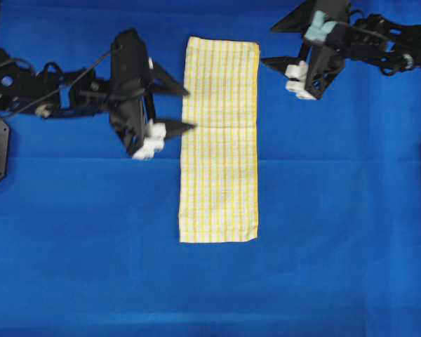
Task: Fold the yellow towel.
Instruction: 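Move both grippers to the strip's top end and pinch its corners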
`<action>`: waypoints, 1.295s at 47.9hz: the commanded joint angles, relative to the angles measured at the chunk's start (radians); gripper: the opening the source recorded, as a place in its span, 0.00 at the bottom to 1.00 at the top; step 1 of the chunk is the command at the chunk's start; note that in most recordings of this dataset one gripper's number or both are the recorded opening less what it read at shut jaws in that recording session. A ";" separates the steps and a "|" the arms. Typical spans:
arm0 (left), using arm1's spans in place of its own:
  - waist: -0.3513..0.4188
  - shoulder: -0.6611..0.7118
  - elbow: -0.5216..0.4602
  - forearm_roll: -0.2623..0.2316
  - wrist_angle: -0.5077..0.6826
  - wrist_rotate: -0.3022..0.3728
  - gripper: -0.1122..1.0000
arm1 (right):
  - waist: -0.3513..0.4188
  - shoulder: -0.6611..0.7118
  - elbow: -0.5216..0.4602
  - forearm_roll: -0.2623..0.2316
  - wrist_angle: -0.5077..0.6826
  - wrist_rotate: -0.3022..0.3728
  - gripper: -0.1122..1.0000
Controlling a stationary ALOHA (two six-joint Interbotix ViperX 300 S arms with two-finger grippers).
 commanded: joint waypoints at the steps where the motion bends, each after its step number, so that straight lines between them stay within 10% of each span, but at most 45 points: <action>1: 0.066 0.028 -0.020 0.003 -0.041 0.020 0.76 | -0.008 0.034 -0.031 0.018 -0.038 0.002 0.76; 19: 0.229 0.164 -0.031 0.003 -0.193 0.032 0.76 | -0.048 0.219 -0.058 0.121 -0.196 0.002 0.76; 51: 0.270 0.426 -0.115 -0.005 -0.321 0.020 0.75 | -0.048 0.393 -0.118 0.212 -0.270 0.003 0.75; 62: 0.259 0.428 -0.109 -0.003 -0.321 0.020 0.38 | -0.035 0.413 -0.118 0.227 -0.270 0.002 0.45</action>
